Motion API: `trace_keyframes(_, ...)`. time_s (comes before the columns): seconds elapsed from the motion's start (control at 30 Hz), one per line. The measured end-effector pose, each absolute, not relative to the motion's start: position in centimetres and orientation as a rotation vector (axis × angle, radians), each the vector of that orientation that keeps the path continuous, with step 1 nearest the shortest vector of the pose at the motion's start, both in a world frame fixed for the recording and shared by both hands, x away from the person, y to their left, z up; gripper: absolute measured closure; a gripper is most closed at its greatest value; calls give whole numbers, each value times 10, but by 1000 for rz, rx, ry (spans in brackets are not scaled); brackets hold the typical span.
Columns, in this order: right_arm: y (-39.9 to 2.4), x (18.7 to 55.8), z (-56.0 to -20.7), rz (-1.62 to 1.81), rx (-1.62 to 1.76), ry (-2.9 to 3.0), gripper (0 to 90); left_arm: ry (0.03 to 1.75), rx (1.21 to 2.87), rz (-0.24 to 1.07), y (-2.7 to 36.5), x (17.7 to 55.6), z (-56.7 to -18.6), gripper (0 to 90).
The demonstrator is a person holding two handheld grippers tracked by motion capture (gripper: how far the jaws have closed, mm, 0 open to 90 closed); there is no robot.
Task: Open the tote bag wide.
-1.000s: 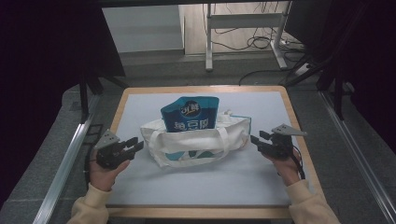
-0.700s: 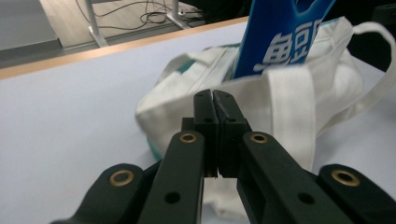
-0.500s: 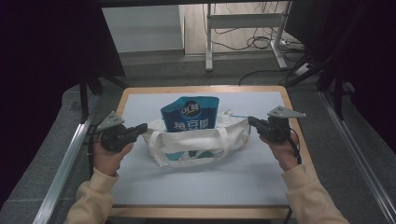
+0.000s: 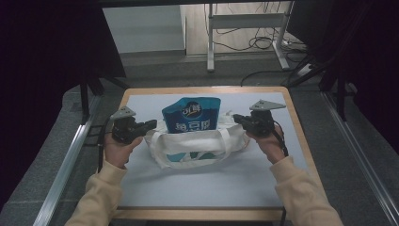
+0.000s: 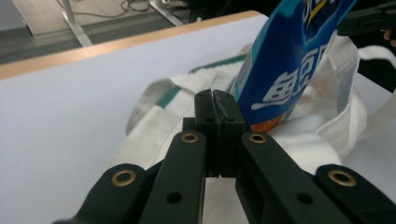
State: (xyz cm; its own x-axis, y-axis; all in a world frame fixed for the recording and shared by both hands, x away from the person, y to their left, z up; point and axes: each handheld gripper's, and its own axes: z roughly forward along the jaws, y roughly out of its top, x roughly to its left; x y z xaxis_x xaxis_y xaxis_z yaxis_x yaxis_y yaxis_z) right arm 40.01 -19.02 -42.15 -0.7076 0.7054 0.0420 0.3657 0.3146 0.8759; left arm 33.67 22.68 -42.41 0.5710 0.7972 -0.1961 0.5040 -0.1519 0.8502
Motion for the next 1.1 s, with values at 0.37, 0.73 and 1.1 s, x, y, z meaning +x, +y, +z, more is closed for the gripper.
trace_keyframes(0.37,-181,398,-438,1306,962,2304,890,1082,1843,317,224,333,-441,899)
trace_keyframes(0.73,-183,388,-459,1270,952,2367,891,1106,1914,273,222,327,-467,899)
trace_keyframes(1.1,-183,385,-483,1238,981,2408,892,1126,1955,248,218,327,-484,899)
